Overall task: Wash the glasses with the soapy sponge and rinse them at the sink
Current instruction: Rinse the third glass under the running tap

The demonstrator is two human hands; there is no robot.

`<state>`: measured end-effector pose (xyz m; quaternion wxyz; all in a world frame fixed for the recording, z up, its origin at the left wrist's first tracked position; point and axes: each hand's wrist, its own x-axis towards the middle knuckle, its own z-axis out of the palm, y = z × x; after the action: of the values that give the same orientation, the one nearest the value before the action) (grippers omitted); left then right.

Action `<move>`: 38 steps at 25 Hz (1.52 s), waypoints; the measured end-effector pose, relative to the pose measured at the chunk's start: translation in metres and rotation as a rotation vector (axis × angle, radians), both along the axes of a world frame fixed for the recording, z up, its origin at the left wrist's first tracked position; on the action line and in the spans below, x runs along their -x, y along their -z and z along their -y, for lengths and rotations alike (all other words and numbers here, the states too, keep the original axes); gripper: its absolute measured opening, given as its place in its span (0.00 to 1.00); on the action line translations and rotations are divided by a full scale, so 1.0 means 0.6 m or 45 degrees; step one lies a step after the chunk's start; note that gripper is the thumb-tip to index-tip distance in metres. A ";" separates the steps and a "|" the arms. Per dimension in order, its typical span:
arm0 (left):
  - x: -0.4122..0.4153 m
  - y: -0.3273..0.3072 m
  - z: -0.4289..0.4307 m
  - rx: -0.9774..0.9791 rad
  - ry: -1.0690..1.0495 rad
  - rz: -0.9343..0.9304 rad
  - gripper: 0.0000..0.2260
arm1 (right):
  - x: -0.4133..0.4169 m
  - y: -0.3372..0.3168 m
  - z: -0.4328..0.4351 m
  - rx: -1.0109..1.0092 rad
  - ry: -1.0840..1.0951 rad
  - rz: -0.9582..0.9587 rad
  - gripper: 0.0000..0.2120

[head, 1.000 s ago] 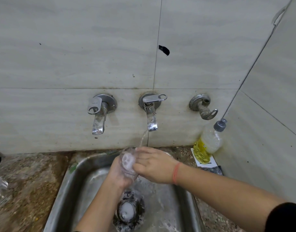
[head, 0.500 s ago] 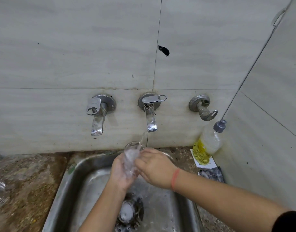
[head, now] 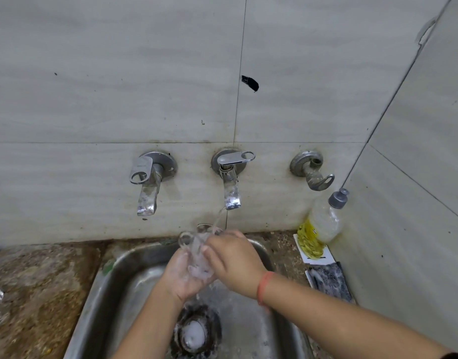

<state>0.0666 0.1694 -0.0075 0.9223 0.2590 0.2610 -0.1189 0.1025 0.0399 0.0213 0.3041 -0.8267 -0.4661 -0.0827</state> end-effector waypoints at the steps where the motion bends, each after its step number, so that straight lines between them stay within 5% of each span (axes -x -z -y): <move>1: -0.006 -0.002 0.005 -0.051 -0.030 -0.008 0.07 | -0.001 -0.009 -0.003 -0.037 0.121 -0.310 0.09; 5: -0.030 -0.017 0.017 -0.307 -0.079 -0.015 0.17 | -0.032 -0.003 -0.014 -0.564 0.682 -1.616 0.17; 10: -0.061 -0.047 0.047 -1.013 0.106 -0.039 0.10 | -0.040 -0.015 0.029 -0.990 0.601 -2.438 0.21; 20: -0.074 -0.068 0.055 -2.128 0.035 -0.035 0.11 | -0.033 -0.009 0.053 -0.988 0.750 -2.399 0.18; 23: -0.065 -0.066 0.053 -2.397 0.035 0.009 0.18 | -0.039 -0.005 0.050 -0.993 0.780 -2.356 0.21; 30: -0.057 -0.063 0.040 -1.867 0.040 0.030 0.22 | -0.034 -0.010 0.014 -0.961 0.870 -2.334 0.17; 35: 0.003 -0.047 0.009 -1.235 0.004 0.246 0.04 | -0.035 -0.013 -0.016 -0.968 0.827 -2.346 0.18; 38: 0.020 -0.053 -0.019 -0.933 0.013 0.186 0.12 | -0.029 -0.016 -0.028 -0.907 0.768 -2.365 0.16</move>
<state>0.0547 0.1811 0.0240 0.7839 0.5811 0.2187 -0.0032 0.1197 0.0565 0.0307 0.7366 -0.5095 0.2292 0.3811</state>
